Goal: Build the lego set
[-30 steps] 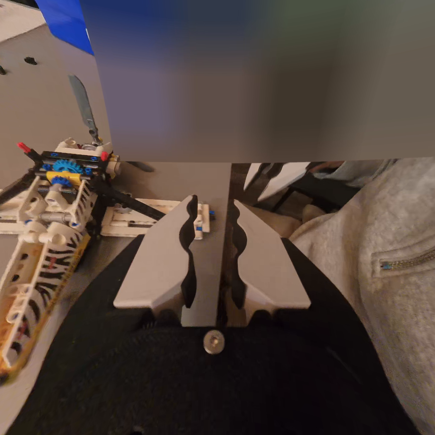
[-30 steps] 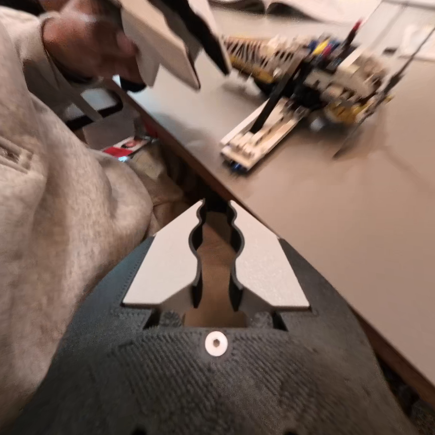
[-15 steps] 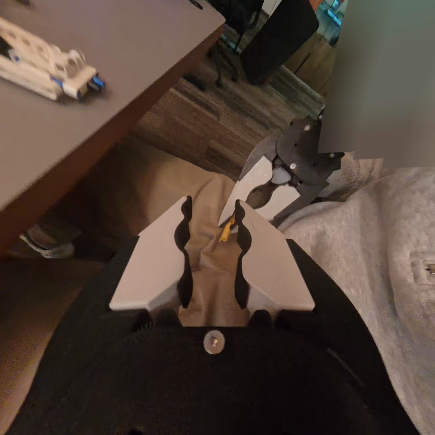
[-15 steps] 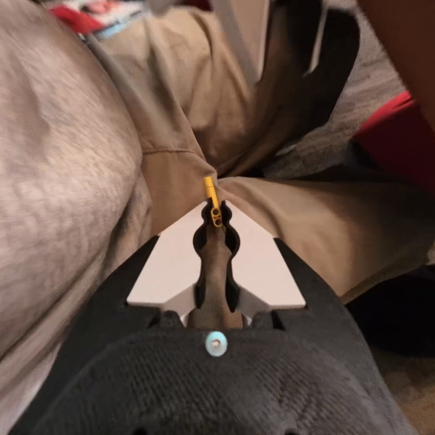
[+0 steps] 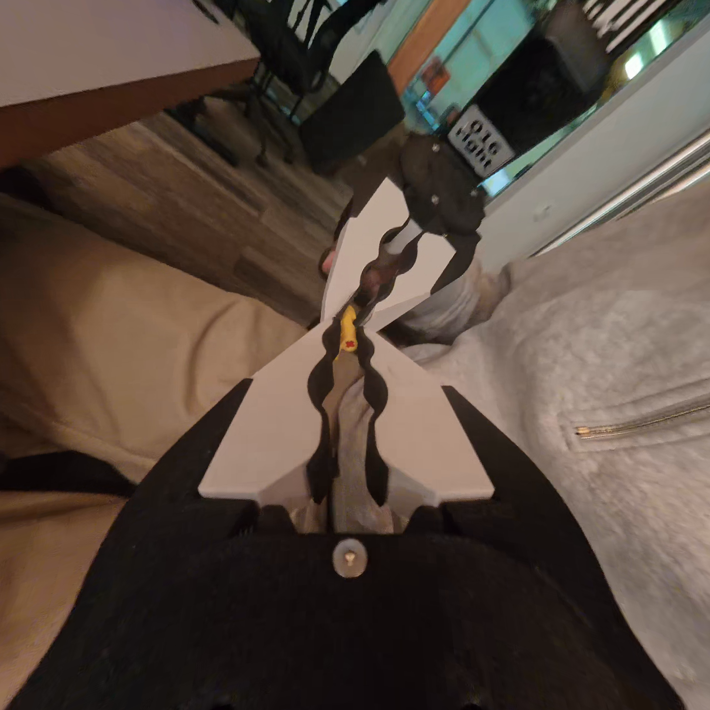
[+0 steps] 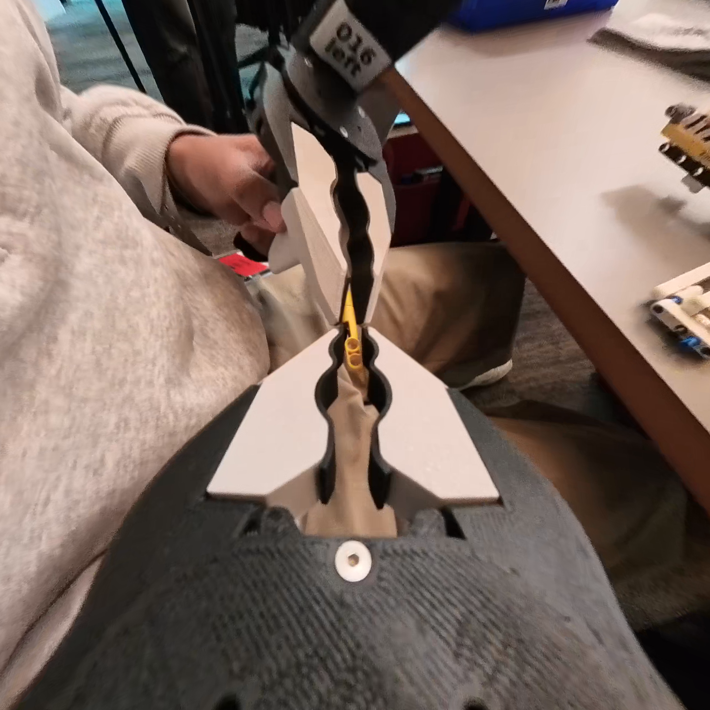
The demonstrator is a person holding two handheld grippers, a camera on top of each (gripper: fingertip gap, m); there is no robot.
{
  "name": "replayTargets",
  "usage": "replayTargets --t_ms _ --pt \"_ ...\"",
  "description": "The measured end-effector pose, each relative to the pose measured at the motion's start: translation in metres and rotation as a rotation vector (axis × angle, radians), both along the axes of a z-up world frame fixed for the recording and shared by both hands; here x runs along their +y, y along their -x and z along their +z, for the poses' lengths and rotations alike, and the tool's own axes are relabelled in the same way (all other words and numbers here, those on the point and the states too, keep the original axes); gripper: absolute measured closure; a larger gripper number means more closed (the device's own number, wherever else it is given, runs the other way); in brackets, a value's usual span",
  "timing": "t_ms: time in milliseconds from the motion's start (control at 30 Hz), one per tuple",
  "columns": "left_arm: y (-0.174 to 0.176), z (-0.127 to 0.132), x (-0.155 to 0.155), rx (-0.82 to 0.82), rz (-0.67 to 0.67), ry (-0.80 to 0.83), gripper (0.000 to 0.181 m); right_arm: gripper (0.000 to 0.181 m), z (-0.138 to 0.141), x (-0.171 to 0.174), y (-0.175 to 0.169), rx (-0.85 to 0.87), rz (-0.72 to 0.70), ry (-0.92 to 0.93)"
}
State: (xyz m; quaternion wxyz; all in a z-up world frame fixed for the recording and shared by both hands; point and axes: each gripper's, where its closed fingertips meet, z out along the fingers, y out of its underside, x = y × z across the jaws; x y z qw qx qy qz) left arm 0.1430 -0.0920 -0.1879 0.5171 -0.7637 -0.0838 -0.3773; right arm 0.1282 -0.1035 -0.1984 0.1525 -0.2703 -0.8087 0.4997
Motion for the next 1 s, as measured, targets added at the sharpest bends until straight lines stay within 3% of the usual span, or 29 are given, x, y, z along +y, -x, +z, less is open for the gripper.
replayTargets --t_ms 67,133,233,333,433,500,567,633,700,767,833,867,900,1000 --pt "0.0 0.004 -0.002 -0.052 -0.006 -0.026 0.17 0.175 0.006 0.001 0.0 0.026 0.004 0.026" --pt "-0.004 -0.001 -0.004 -0.014 -0.029 -0.012 0.18 0.171 0.01 0.002 -0.001 0.046 0.024 0.047" --pt "0.001 0.005 -0.001 0.07 -0.026 -0.045 0.181 0.172 0.021 0.004 0.003 0.086 0.016 0.125" --pt "0.015 0.02 0.007 -0.013 -0.03 -0.12 0.181 0.152 0.037 0.02 0.021 0.184 -0.139 0.22" --pt "0.038 0.032 0.017 -0.289 0.004 -0.205 0.181 0.127 0.061 0.056 0.029 0.423 -0.386 0.301" --pt "0.05 0.038 0.022 -0.511 -0.006 -0.25 0.181 0.119 0.065 0.078 0.022 0.641 -0.551 0.161" --pt "0.055 0.042 0.029 -0.663 -0.039 -0.289 0.181 0.119 0.061 0.085 0.017 0.819 -0.682 -0.118" --pt "0.052 0.047 0.036 -0.707 -0.072 -0.317 0.181 0.143 0.06 0.086 0.013 0.998 -0.779 -0.487" --pt "0.043 0.04 0.045 -0.652 -0.096 -0.272 0.181 0.168 0.052 0.072 0.011 1.123 -0.723 -0.796" --pt "0.04 0.035 0.05 -0.634 -0.095 -0.248 0.181 0.17 0.037 0.064 0.015 1.079 -0.684 -0.85" --pt "0.041 0.033 0.052 -0.658 -0.089 -0.244 0.181 0.165 0.036 0.072 0.016 1.025 -0.741 -0.767" --pt "0.042 0.034 0.052 -0.671 -0.087 -0.255 0.181 0.171 0.037 0.074 0.016 0.983 -0.757 -0.663" --pt "0.044 0.035 0.051 -0.683 -0.077 -0.276 0.181 0.175 0.035 0.073 0.018 0.898 -0.763 -0.483" --pt "0.049 0.044 0.047 -0.705 -0.068 -0.35 0.181 0.162 0.049 0.066 0.021 0.586 -0.765 0.251"
